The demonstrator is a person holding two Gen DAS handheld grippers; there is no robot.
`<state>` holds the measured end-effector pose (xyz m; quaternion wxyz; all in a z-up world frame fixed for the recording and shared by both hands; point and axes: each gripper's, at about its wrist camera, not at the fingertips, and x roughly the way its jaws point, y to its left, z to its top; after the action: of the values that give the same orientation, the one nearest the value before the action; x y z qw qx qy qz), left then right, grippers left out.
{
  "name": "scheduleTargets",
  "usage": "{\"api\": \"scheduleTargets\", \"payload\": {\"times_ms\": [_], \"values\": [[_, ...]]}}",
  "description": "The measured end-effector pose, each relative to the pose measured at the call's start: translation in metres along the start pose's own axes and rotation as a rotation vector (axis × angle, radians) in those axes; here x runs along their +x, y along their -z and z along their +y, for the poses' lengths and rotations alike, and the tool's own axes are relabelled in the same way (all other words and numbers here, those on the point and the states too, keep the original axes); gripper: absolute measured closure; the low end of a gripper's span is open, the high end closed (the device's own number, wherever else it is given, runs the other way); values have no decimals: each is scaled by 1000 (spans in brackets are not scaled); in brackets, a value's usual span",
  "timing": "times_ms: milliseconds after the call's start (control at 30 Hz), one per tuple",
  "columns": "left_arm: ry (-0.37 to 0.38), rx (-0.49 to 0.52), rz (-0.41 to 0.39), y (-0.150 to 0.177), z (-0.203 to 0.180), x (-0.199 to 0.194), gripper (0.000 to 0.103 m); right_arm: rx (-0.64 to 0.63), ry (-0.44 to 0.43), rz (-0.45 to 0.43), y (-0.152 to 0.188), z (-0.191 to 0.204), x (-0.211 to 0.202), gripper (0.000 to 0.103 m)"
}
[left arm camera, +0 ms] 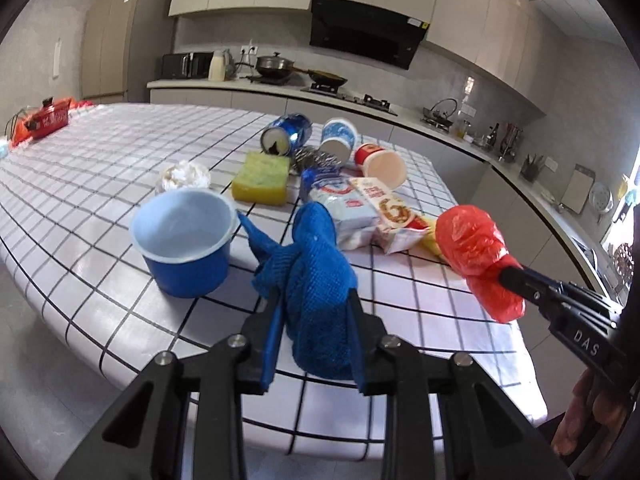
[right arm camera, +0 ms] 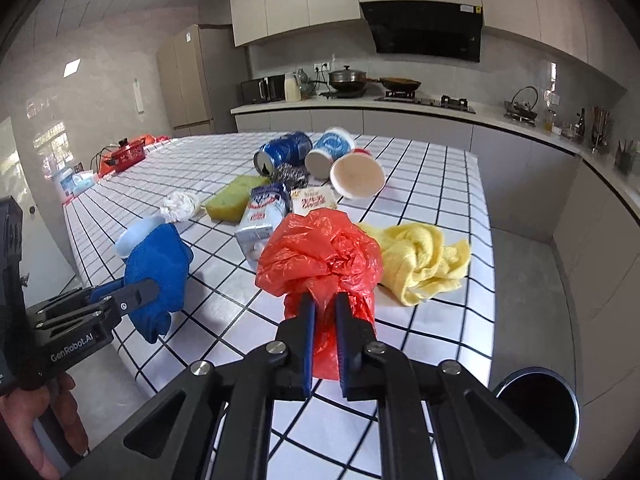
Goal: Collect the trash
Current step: 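Carry the blue cloth and red bag over the black bin with both tools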
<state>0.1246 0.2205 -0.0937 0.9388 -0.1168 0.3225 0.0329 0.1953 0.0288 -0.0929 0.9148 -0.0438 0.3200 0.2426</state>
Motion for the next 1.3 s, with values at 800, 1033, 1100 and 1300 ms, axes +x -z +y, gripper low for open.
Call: {"api": "scheduleTargets", "payload": {"times_ms": [800, 1033, 1100, 1300], "values": [[210, 183, -5, 13, -147, -9, 73, 175, 238, -79, 48, -127, -132, 93], [275, 234, 14, 27, -202, -4, 73, 218, 299, -63, 71, -176, -162, 93], [293, 250, 25, 33, -219, 0, 73, 224, 306, -55, 79, -188, -165, 93], [321, 307, 47, 51, -264, 11, 73, 224, 311, -8, 101, -224, -163, 93]]}}
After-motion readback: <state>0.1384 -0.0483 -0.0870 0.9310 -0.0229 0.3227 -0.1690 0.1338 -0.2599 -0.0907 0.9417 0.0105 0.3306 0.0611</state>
